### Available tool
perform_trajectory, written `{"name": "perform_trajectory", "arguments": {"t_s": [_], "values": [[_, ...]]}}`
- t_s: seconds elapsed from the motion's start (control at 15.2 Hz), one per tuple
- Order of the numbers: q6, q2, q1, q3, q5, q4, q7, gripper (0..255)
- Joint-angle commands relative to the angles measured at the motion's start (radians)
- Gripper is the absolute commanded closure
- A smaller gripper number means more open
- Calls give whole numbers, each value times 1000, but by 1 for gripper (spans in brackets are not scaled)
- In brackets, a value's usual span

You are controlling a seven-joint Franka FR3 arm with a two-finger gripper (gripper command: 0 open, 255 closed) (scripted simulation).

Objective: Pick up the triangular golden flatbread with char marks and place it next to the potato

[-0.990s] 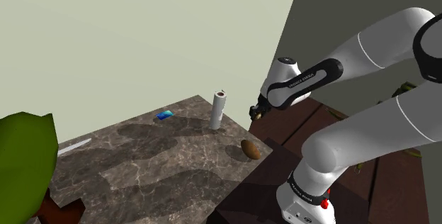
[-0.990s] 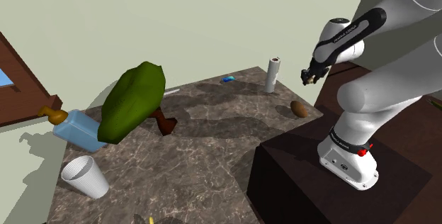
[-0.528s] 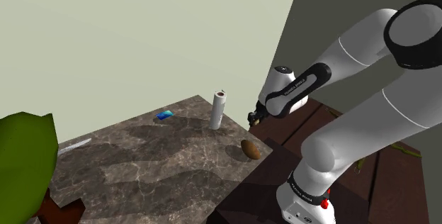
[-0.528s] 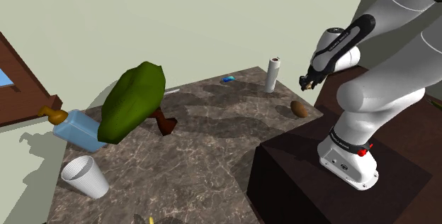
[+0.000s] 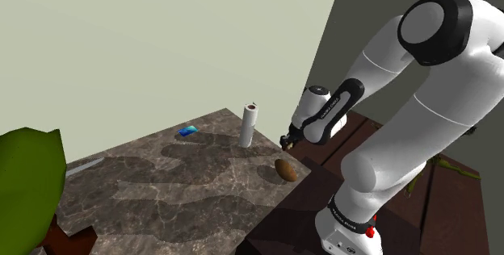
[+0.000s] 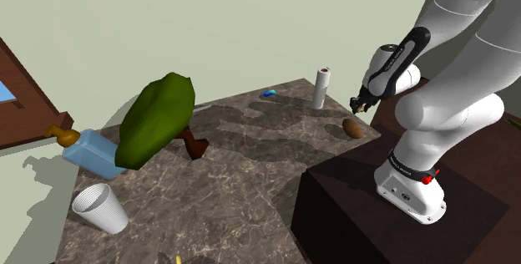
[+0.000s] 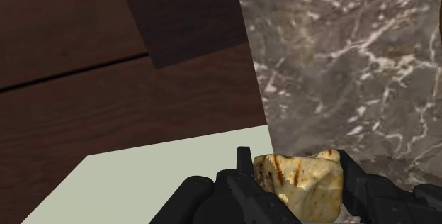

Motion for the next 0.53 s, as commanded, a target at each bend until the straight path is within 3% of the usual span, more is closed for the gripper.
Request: {"name": "perform_trajectory", "arguments": {"t_s": [0.0,0.13,0.46], "values": [[43,55,-58,33,-96,14,73,255],[75,114,-127,58,-293,45,229,255],[75,114,-109,41,-293,45,230,255]]}}
